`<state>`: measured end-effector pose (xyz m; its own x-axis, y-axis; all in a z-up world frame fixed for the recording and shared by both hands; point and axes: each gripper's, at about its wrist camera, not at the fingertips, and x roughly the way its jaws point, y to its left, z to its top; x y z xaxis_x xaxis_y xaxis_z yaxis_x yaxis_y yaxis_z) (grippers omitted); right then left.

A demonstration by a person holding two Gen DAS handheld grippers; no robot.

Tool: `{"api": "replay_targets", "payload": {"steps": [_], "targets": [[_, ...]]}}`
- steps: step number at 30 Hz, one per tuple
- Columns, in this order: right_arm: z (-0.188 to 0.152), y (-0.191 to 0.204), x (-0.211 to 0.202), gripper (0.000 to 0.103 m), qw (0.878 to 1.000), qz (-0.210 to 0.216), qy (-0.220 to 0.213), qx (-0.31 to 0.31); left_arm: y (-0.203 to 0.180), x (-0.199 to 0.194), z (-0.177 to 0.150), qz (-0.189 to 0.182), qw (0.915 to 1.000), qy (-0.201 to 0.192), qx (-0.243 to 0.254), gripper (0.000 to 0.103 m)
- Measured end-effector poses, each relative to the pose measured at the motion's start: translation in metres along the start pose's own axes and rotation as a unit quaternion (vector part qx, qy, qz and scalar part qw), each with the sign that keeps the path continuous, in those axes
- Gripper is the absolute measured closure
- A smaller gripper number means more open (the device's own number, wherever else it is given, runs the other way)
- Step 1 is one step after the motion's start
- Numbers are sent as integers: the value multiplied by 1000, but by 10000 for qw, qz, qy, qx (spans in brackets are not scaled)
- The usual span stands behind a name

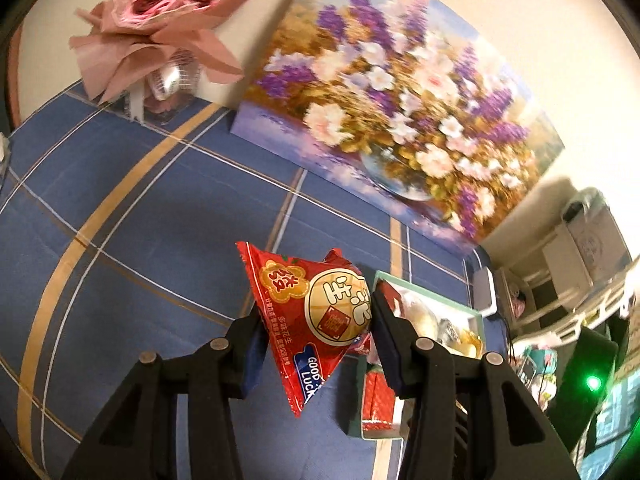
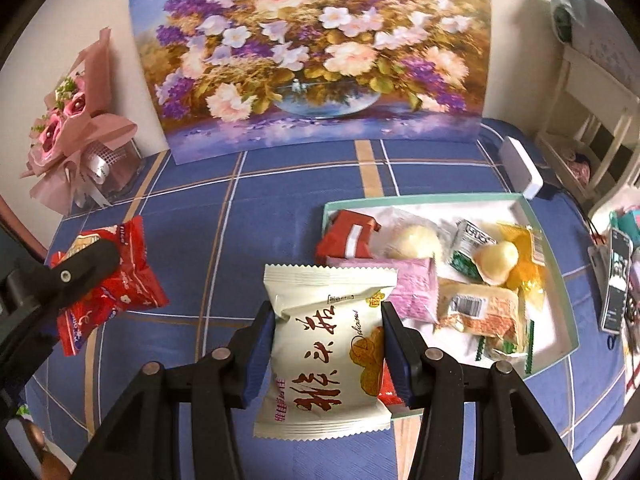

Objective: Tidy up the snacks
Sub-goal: 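Carry the red bag and pastry pack into the tray and open both tools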

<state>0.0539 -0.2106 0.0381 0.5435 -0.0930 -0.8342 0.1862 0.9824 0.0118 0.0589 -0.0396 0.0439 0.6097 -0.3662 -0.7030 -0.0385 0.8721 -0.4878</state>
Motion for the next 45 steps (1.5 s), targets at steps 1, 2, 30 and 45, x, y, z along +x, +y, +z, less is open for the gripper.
{"api": "replay_targets", "payload": {"steps": [1,2,30,45], "targets": [[0,-4,1,50,10000,9,25,54,-5,1,-2,-6,10000,14,71,53],[0,-8,3,50,9999,13,42,105,-10,3,-4,-24,9999,45,135,53],[-19,-156,48,49,9814,-671,809,1606,-107,96,-91,-471,9760,1610,1391,53],[-22,-154,59,49,9803,-706,910,1604,-102,123,-101,-287,9715,1872,1425,53]]}}
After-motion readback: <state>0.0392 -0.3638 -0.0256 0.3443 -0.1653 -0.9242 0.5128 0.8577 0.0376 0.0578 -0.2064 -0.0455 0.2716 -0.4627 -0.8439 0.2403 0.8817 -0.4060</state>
